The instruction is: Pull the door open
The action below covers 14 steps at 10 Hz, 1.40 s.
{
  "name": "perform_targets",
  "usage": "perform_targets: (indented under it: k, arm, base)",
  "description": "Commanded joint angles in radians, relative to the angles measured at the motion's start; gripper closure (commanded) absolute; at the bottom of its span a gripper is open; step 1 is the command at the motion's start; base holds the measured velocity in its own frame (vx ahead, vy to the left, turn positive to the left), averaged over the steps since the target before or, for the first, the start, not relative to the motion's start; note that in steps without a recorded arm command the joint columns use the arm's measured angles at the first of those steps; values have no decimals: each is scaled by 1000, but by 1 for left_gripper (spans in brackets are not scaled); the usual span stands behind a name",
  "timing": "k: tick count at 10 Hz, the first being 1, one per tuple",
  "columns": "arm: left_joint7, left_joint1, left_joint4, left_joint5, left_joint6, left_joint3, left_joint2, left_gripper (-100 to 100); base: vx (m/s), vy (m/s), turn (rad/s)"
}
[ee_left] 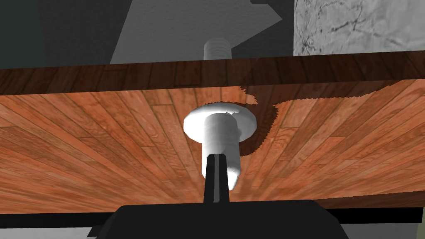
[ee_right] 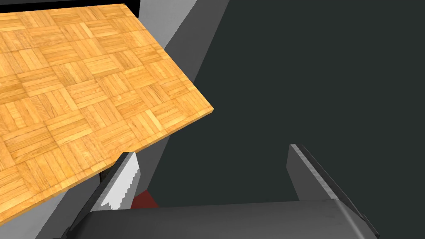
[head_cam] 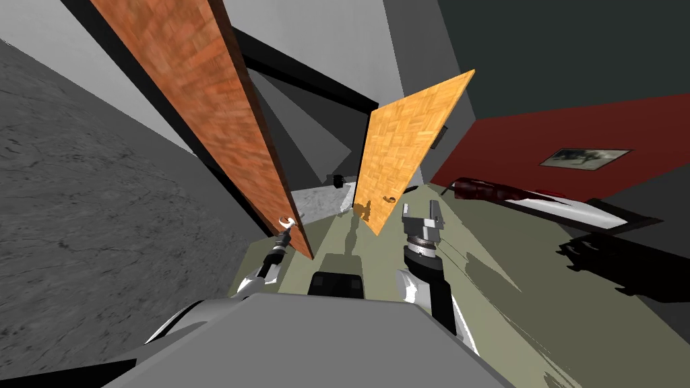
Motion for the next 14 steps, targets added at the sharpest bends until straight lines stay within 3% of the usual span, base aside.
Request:
perform_targets:
  k: [1,6,7,8,9,10,14]
  arm:
    - [16,2,-4,-15,-10,-20,5,-100]
    - [66,10,-15,-62,-39,-83,21,-100]
    - [66,10,-15,-62,-39,-83,21,-100]
    - [86,13,-20,-81,-51,-108,28,-100]
    - [86,13,-20,-81,-51,-108,28,-100]
    - [106,16,-25,-100,-63,-134,35,-100]
    - [150,22,-34,-140,-88,-188,49,-100]
  base:
    - [-23,133,-119]
    - [-96,181,-94]
    - [-93,108,-38]
    - [-120,127,-117]
    - [-108,122,-69]
    - [-124,121,-101]
    - [-121,177,-110]
